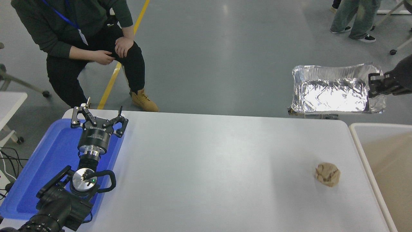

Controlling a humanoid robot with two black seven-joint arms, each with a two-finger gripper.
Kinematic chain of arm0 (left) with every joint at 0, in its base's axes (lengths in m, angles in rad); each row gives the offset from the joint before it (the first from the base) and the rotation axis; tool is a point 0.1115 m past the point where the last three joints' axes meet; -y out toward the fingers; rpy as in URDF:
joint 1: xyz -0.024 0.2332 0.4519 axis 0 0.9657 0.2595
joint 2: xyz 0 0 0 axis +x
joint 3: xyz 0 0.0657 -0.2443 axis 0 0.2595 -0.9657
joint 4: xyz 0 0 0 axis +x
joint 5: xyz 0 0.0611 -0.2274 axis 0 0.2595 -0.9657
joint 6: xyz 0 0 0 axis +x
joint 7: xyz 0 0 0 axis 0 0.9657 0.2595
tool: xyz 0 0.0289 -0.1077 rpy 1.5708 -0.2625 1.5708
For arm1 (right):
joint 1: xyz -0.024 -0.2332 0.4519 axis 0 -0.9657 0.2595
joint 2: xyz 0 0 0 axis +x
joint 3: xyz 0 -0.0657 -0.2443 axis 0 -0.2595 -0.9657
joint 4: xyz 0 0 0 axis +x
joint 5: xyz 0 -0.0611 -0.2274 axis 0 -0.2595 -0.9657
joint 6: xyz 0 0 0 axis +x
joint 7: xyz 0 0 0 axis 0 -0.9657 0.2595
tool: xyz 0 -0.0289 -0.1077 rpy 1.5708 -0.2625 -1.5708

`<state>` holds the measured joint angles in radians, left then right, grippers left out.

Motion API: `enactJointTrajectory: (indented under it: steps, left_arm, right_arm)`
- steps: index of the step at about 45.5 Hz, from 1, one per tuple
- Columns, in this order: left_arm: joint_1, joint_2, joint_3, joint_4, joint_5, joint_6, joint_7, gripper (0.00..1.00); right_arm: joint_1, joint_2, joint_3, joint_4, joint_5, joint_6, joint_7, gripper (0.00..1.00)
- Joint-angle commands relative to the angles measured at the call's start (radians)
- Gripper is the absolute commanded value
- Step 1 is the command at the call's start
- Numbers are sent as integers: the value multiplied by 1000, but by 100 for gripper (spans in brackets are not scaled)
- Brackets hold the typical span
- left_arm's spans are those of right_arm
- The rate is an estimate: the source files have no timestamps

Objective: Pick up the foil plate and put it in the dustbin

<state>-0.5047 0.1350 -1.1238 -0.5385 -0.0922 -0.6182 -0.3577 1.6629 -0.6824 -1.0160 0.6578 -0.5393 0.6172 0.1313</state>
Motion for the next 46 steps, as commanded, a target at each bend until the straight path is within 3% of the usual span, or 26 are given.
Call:
enactJointTrajectory:
  steps: [1,19,34,46]
  left_arm:
    - [0,0,1,0,0,0,0,100]
    - [0,0,-1,0,0,0,0,100]
    - [0,0,-1,0,0,0,0,100]
    - [0,0,1,0,0,0,0,100]
  right_arm:
    - [-273,-3,8,-257,111,-117,-9,0]
    - [-673,4,43,-511,239,-306,-52,0]
    - [-949,56,137,-557,240,-539,-59,0]
    - [-1083,116,254,-612,239,-597,-82,0]
